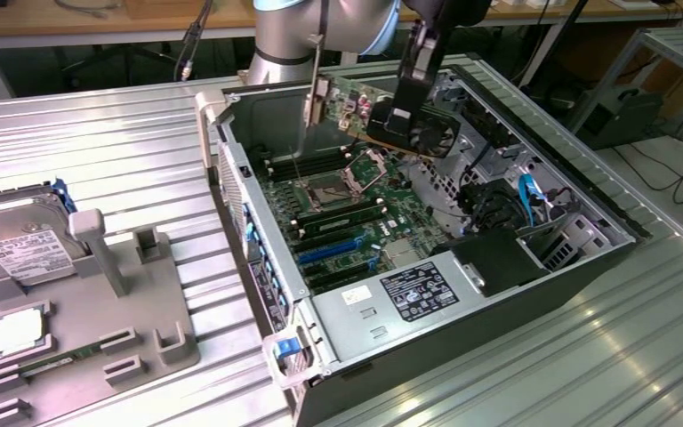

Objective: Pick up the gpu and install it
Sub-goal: 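Insert the gpu into the slot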

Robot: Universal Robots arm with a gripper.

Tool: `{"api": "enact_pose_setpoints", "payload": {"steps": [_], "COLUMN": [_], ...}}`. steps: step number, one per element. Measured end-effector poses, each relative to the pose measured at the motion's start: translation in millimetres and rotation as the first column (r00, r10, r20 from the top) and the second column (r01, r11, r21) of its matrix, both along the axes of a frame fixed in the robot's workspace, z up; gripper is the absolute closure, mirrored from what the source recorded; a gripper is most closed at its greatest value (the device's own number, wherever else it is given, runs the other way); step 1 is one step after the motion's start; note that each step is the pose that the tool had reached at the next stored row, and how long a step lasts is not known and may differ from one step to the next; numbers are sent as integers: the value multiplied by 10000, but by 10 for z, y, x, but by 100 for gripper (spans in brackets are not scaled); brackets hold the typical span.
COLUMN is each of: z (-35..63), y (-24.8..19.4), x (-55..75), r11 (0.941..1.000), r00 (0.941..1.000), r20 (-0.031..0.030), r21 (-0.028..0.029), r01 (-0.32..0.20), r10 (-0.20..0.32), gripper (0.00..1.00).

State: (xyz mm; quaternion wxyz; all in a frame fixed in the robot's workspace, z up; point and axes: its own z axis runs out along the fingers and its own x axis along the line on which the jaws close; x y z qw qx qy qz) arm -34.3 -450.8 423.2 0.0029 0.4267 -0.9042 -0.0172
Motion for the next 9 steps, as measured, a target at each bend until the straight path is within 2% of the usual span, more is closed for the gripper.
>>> {"api": "enact_pose_setpoints", "payload": {"steps": [9], "z": [0], "y": [0], "x": [0], "r11": [9966], "r00": [9966], "r20": [0], "r21": [0], "r01": [-819], "r10": [819], "gripper": [72]}}
